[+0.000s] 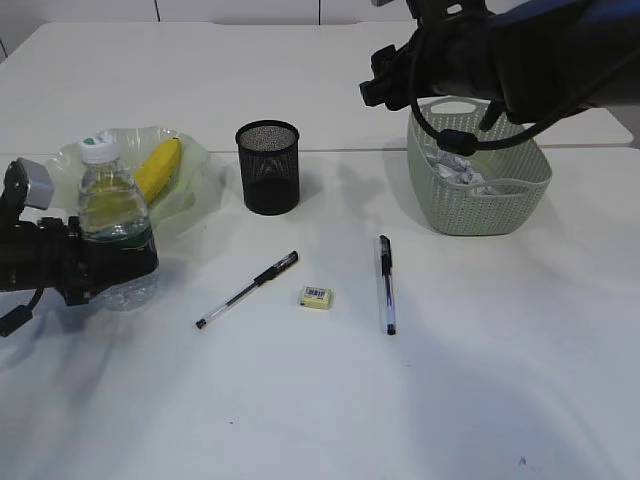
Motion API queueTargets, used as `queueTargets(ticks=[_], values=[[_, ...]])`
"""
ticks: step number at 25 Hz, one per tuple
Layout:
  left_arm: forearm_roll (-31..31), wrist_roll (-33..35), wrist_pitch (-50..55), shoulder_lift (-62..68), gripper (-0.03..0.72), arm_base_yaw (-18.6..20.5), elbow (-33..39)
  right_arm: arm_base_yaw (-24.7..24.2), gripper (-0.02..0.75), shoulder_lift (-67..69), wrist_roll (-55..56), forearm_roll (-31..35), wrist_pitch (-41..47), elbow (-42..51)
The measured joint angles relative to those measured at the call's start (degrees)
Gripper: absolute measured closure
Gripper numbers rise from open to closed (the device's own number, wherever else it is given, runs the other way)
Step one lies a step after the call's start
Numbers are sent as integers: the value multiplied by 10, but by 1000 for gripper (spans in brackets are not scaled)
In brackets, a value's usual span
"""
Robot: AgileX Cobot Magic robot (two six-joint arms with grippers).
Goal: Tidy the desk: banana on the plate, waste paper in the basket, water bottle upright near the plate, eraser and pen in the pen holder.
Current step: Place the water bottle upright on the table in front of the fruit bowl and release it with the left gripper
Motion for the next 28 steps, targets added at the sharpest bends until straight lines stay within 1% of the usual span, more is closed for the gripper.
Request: queueTargets(ticks=[4,10,15,19,23,28], values=[[0,51,1,0,348,-1,0,0,205,0,0,-9,0,0],[0,103,2,0,348,-1,0,0,205,0,0,-18,1,0],[0,112,9,11,348,-4,-24,0,205,0,0,-19,1,0],[-1,113,9,35,348,-18,-47,0,206,0,0,-21,2,0],[-1,114,12,41,348,-26,-48,0,206,0,0,-22,3,0],[-1,114,12,41,348,-26,-48,0,206,0,0,-28,3,0]])
